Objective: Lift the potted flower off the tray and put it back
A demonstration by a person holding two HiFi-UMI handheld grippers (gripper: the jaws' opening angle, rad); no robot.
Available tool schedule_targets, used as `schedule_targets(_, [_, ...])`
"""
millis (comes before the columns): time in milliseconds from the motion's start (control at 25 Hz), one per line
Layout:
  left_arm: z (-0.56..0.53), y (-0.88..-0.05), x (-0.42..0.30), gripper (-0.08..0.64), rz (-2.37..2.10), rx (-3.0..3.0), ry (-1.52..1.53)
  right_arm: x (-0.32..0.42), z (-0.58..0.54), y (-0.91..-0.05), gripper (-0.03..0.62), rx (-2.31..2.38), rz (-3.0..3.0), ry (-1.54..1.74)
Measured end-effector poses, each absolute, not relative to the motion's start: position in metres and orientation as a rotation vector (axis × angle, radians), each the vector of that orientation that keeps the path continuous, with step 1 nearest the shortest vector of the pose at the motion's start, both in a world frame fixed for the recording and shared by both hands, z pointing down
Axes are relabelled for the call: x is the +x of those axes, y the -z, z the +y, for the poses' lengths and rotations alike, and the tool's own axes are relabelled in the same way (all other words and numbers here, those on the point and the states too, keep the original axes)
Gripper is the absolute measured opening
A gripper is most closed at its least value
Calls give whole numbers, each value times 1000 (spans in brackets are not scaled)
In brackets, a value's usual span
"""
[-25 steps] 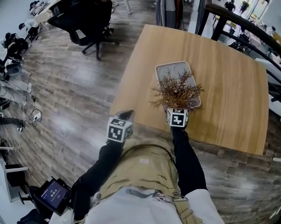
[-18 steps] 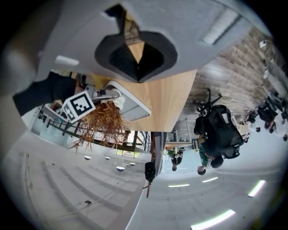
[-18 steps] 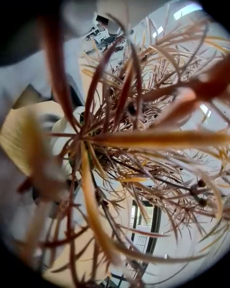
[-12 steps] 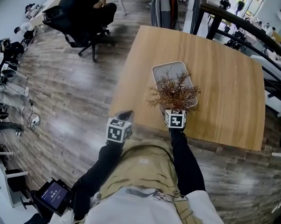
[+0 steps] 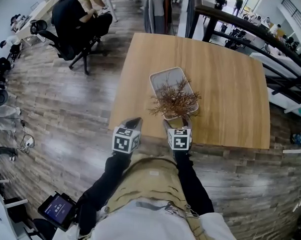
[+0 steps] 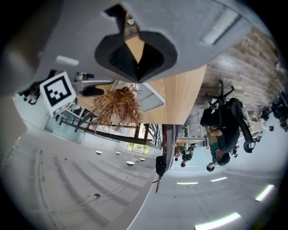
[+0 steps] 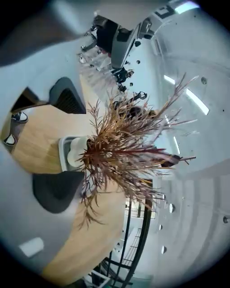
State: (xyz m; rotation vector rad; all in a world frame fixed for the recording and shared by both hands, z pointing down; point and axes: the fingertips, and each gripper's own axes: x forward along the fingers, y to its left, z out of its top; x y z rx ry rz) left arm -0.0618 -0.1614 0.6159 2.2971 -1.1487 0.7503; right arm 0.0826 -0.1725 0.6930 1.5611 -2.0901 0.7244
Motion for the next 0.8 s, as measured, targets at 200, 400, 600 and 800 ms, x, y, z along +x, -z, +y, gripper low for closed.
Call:
schedule_targets(200, [-176, -576, -57, 2, -1107, 2384, -705, 74, -162, -627, 324, 1629, -2081, -640])
schedule_targets(400, [-185, -543, -48, 2, -1086, 2466, -646, 79, -156, -556, 183, 1753, -2102, -533])
schedule_targets(600, [-184, -511, -34, 2, -1055, 2510, -553, 98, -149, -485, 5, 1899, -2113, -362])
schedule_targets(800, [-212, -462, -42, 2, -1037, 2579, -460, 79, -173, -425, 5, 1939, -2156, -278])
